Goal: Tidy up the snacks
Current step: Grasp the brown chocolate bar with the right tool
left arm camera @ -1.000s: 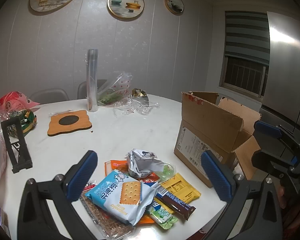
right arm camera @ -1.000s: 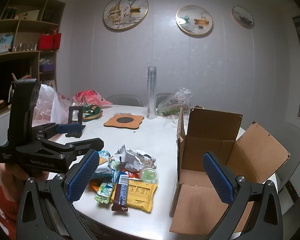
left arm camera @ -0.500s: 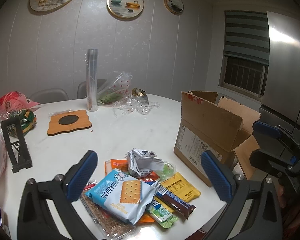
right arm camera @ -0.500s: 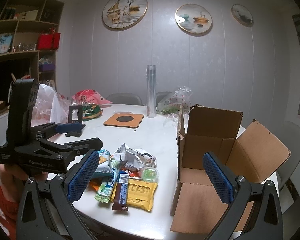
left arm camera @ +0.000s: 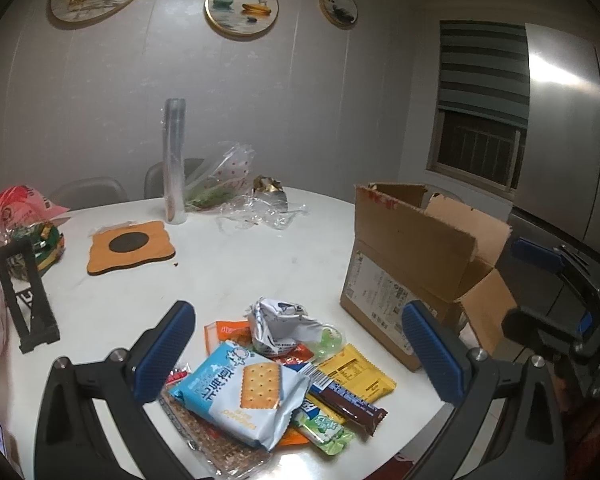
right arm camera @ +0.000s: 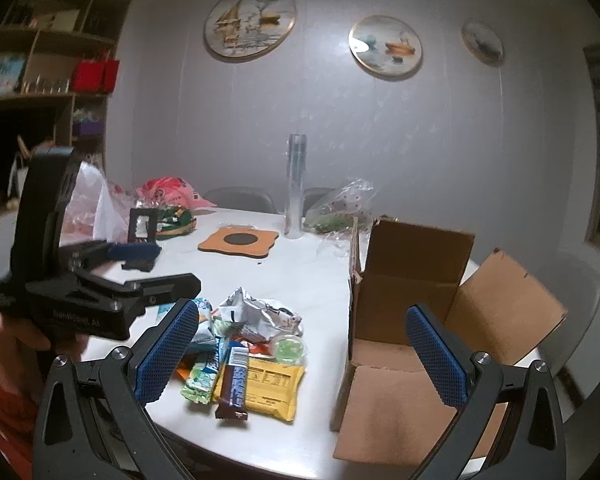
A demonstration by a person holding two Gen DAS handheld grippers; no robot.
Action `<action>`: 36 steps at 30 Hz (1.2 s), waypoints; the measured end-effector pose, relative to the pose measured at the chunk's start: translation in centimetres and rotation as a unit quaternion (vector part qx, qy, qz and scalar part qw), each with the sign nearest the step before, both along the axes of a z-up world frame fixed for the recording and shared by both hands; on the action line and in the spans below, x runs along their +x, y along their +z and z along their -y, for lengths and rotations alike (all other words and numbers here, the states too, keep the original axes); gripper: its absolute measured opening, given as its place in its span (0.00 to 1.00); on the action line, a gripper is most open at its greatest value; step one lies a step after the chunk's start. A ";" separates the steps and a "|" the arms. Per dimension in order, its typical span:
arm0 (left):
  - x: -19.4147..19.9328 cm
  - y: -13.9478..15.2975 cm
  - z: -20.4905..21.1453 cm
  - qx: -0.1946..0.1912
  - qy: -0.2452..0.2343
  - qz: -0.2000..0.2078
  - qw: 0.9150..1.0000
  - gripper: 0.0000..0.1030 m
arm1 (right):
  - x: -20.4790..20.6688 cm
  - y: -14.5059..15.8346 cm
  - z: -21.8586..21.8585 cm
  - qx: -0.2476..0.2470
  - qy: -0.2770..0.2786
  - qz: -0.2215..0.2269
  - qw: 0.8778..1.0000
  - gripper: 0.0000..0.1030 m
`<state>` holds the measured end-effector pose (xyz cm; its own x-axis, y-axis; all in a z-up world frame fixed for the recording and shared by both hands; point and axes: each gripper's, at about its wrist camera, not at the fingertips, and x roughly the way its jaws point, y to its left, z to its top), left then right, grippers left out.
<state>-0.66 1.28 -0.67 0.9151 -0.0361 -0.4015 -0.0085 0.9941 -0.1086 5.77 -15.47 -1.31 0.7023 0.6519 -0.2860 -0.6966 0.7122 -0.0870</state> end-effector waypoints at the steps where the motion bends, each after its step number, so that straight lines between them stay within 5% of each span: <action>1: -0.1 0.4 -0.3 0.001 -0.001 0.004 1.000 0.99 | -0.5 0.1 0.0 -0.004 -0.004 0.009 1.000 1.00; 9: -0.2 2.2 -2.0 0.033 -0.016 0.000 0.999 0.99 | -3.0 1.1 -1.6 -0.026 0.060 0.037 0.997 0.99; 11: -0.1 2.6 -2.6 0.036 -0.016 -0.007 0.999 0.99 | -3.6 0.9 -2.4 -0.035 0.078 0.045 0.995 0.87; 13: -0.1 2.8 -3.1 0.039 -0.008 -0.012 0.999 0.99 | -3.6 0.6 -2.9 -0.033 0.099 0.027 0.994 0.69; 19: 0.0 2.6 -4.2 0.045 -0.020 -0.037 0.998 0.99 | -1.1 -1.7 -4.0 -0.022 0.126 -0.057 0.990 0.47; 28: 2.1 1.7 -4.7 0.027 -0.048 -0.078 0.995 0.99 | 2.3 -6.7 -6.6 -0.059 0.123 -0.135 0.981 0.37; 36: 4.2 0.7 -5.6 0.021 -0.045 -0.096 0.994 0.99 | 4.6 -10.0 -8.6 -0.091 0.103 -0.163 0.977 0.26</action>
